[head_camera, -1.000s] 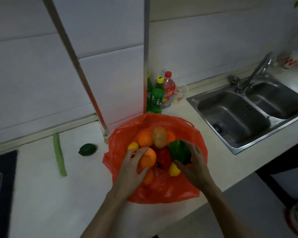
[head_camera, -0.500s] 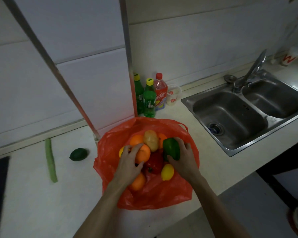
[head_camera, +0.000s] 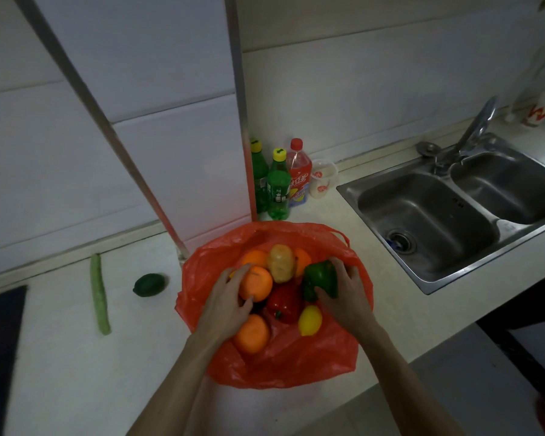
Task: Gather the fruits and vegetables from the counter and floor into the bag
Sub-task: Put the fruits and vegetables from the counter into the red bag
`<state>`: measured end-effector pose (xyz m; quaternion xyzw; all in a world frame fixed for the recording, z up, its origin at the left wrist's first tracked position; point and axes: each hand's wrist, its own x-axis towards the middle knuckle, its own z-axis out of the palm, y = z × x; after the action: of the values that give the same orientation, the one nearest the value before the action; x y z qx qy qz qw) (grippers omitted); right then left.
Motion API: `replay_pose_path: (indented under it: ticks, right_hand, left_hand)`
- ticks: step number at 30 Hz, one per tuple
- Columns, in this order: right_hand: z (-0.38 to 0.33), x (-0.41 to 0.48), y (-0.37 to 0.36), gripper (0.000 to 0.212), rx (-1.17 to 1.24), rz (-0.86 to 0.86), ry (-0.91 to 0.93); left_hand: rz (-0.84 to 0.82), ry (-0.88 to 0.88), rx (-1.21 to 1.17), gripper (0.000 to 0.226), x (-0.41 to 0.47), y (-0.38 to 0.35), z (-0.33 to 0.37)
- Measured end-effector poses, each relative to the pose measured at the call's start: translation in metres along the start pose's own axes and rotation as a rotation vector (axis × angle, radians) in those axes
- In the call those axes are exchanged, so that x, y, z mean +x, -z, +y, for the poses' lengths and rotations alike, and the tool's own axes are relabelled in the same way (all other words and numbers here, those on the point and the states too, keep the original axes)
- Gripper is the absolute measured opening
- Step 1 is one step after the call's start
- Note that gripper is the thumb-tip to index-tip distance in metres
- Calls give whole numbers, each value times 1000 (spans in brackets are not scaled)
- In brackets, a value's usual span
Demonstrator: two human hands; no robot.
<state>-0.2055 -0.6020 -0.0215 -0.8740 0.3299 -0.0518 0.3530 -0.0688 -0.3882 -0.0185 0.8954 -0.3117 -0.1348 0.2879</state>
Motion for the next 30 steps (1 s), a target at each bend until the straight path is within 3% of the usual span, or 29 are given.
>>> replay_pose_path:
  ticks: [12,16,30]
  right_hand:
    - [-46,-17,7,67,-63,59,148]
    - [-75,-18,-6,64,-65,88,289]
    - [-238,-37,-115,57,12,-122,631]
  left_hand:
    - [179,-35,-1,50,-27,54,-19]
    - [231,-34,-14,48,-41,78,-34]
    - [337,205,37,49,-119,170,-156]
